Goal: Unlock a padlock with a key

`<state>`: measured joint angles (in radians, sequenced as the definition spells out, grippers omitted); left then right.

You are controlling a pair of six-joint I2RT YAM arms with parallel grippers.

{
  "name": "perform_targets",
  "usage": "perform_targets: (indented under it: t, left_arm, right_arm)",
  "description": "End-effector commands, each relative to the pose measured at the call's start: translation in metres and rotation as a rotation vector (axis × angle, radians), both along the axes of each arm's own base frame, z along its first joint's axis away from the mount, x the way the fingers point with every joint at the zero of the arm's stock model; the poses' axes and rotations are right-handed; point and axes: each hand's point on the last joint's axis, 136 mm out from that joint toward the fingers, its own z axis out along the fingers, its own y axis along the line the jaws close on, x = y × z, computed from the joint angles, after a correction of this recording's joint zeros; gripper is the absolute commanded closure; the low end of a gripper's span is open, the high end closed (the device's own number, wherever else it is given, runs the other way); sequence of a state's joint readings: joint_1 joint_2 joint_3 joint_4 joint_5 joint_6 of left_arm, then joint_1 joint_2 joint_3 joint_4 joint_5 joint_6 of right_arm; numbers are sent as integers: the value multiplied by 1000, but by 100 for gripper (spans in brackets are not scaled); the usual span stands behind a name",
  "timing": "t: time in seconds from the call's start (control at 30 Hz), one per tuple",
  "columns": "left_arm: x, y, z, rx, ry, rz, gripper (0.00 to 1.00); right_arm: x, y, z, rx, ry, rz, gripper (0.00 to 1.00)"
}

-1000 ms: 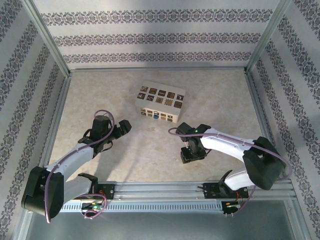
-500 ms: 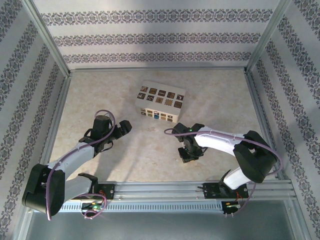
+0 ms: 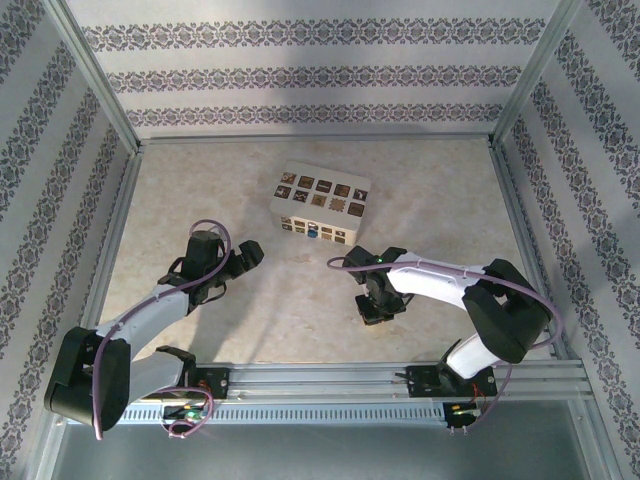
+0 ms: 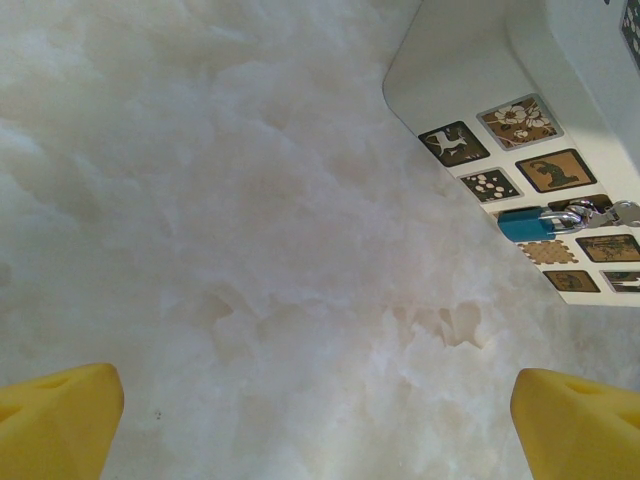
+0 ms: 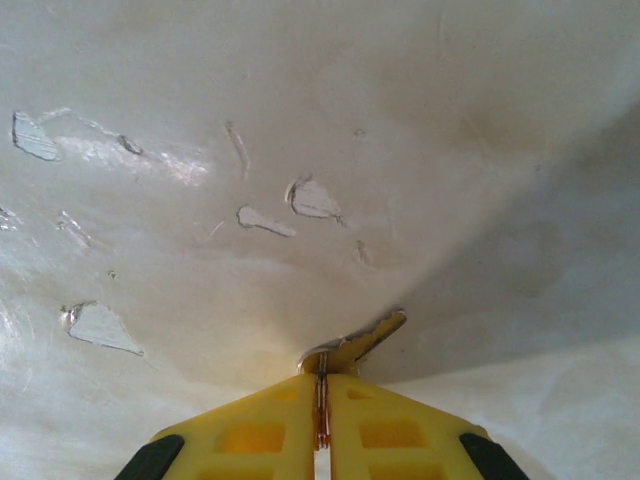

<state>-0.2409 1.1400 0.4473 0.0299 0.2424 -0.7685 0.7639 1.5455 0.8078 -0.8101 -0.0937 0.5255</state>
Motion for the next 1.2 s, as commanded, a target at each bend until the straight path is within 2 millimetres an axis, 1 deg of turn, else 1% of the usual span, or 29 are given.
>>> perform_targets:
  t: [0.0, 0.1, 0.2, 0.43, 0.57, 0.7, 0.87, 0.97, 1.07, 1.17]
  left_arm:
    - [7, -2, 11, -11, -24, -5, 1]
    - [8, -2, 14, -9, -31, -6, 1]
    - [10, -1, 21, 13, -51, -19, 1]
    - [12, 4, 49, 71, -143, -38, 1]
    - [13, 4, 60, 81, -185, -49, 1]
    - [12, 5, 63, 106, -185, -63, 1]
    - [13, -2, 72, 53, -193, -75, 1]
    - [14, -11, 81, 0, -195, -96, 1]
    - [15, -20, 94, -37, -208, -127, 1]
    - [16, -25, 107, -53, -231, -152, 2]
  right_arm:
    - [-2, -3, -10, -34, 5, 2, 90]
    - [-2, -5, -11, -43, 6, 5, 93]
    - [0, -8, -7, -44, -17, 12, 94]
    - [13, -12, 14, -31, -119, 61, 100]
    - [24, -10, 31, -11, -206, 101, 100]
    - [38, -5, 57, 44, -321, 136, 100]
    - [54, 4, 91, 132, -473, 179, 100]
    - [64, 12, 117, 197, -585, 219, 100]
    - [76, 21, 143, 262, -716, 250, 100]
    - [84, 29, 163, 313, -805, 288, 100]
